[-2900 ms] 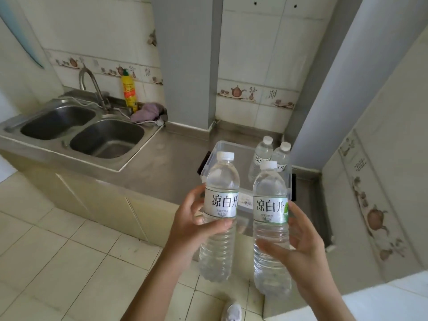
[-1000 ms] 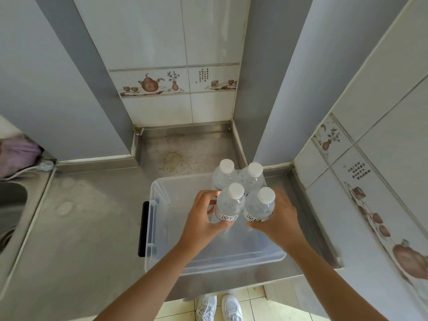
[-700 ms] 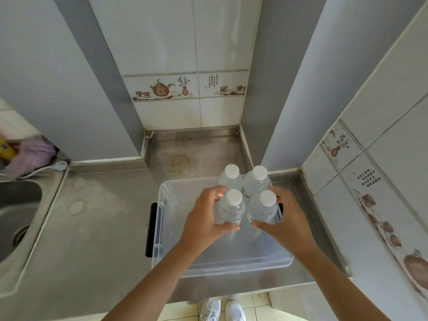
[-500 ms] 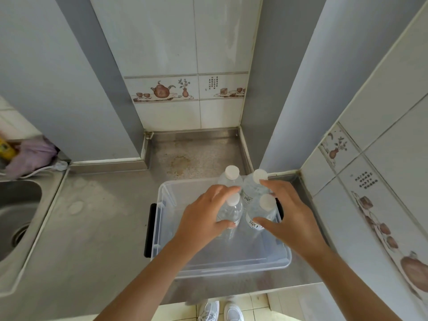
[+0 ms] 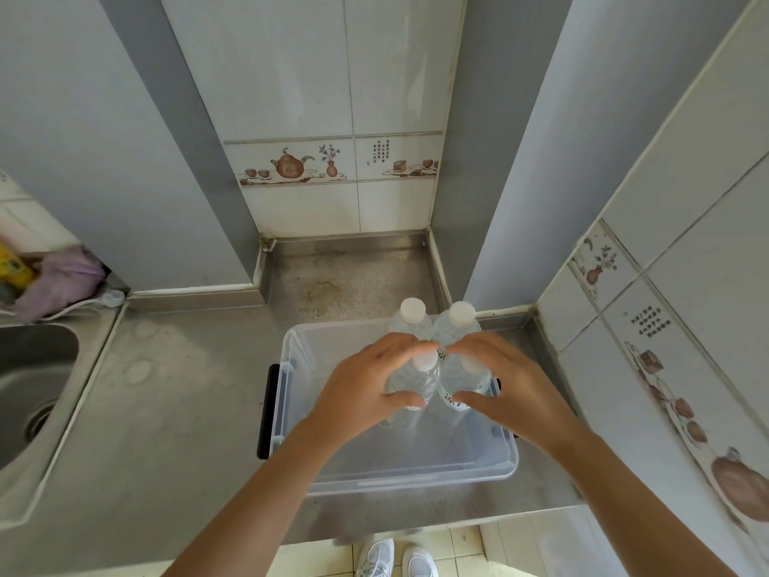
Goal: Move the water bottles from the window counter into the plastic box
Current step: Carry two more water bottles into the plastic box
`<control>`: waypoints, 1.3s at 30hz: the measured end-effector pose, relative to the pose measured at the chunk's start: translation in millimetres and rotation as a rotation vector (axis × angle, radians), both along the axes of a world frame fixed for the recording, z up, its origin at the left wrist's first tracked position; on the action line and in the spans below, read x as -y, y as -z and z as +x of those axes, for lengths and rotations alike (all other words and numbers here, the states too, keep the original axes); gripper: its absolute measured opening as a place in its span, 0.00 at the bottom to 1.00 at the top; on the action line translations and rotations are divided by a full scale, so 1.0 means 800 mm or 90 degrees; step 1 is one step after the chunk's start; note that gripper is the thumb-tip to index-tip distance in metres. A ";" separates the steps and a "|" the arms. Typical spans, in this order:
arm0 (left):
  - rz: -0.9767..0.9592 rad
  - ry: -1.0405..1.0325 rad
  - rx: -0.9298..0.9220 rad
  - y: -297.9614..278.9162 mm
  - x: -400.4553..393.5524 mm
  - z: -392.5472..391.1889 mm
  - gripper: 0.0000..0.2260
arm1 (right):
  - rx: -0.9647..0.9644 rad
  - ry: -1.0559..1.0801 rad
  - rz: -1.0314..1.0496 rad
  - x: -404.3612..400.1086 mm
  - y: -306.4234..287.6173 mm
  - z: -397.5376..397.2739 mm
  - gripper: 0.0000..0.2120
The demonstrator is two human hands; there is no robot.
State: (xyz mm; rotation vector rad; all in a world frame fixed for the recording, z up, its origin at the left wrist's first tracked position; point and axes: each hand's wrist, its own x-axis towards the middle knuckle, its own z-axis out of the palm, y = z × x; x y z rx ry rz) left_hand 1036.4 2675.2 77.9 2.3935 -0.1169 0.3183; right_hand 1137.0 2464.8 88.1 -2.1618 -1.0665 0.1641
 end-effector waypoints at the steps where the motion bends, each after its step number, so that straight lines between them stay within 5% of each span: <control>1: -0.015 -0.009 -0.008 -0.004 -0.003 0.002 0.27 | -0.010 -0.009 0.007 0.001 -0.002 0.003 0.26; 6: -0.015 -0.042 -0.026 -0.023 -0.020 0.013 0.22 | 0.033 0.028 0.038 0.008 -0.016 0.011 0.19; 24: -0.062 -0.073 -0.045 -0.025 0.005 0.007 0.16 | -0.050 -0.012 0.035 0.002 -0.016 0.013 0.18; 34: 0.081 -0.227 -0.026 -0.046 0.031 -0.033 0.24 | 0.103 0.017 -0.073 0.027 -0.040 -0.010 0.22; 39: 0.321 -0.282 0.024 -0.077 0.057 -0.061 0.18 | 0.229 0.101 -0.066 0.050 -0.071 -0.047 0.16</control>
